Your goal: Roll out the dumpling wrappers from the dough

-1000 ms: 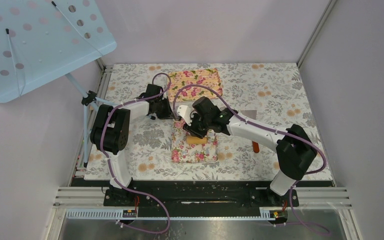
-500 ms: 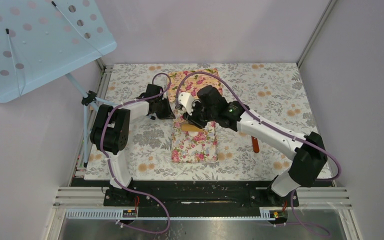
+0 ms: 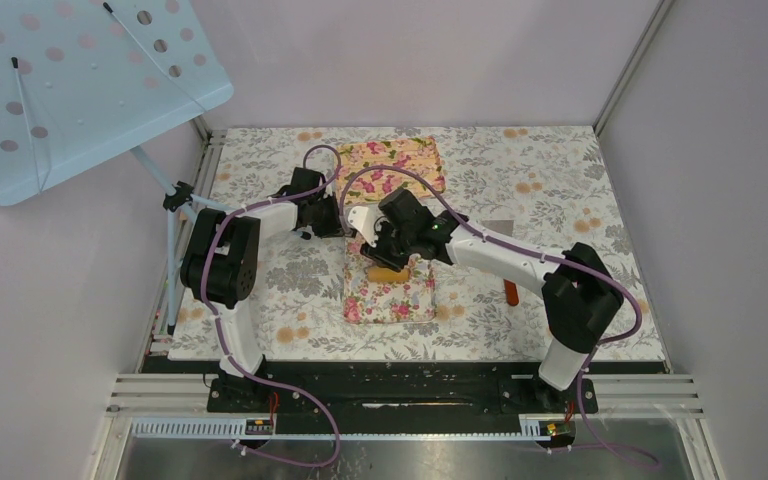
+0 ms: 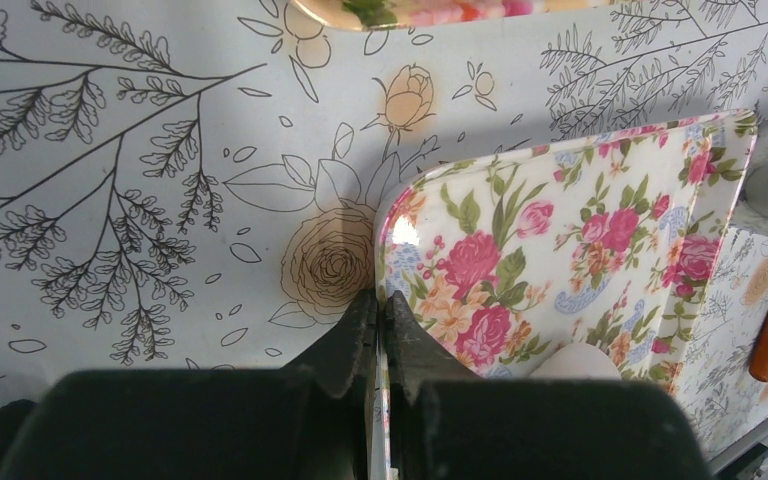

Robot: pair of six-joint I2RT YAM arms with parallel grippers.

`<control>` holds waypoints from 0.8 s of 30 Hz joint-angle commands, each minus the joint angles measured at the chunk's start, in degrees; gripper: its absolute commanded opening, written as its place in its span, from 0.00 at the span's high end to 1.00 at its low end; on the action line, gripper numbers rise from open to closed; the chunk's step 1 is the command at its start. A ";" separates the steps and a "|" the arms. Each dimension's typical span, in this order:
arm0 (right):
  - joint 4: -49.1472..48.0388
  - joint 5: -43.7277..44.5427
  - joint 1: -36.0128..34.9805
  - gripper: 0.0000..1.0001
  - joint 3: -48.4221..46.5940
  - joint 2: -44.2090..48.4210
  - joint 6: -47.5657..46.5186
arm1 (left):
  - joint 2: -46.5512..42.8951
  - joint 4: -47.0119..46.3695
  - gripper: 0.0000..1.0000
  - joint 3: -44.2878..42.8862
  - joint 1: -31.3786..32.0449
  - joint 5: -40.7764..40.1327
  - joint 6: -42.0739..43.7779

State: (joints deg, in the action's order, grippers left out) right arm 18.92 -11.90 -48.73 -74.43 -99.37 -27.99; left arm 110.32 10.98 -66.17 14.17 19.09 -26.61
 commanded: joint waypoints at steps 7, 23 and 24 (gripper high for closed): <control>0.20 -2.55 0.65 1.00 0.19 6.80 -1.58 | 1.84 1.47 1.00 0.78 -0.11 -0.64 1.87; -0.11 2.16 3.10 1.00 -8.57 -1.09 0.04 | 1.88 1.48 1.00 0.83 -0.16 -0.52 1.92; -0.15 1.61 3.44 1.00 -8.43 -1.83 -0.10 | 1.89 1.46 1.00 0.81 -0.13 -0.47 1.91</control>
State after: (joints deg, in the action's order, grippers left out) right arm 20.60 -10.98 -46.63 -81.80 -97.38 -28.01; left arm 110.37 10.92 -66.17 14.17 19.14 -26.59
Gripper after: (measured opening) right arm 0.383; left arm 0.024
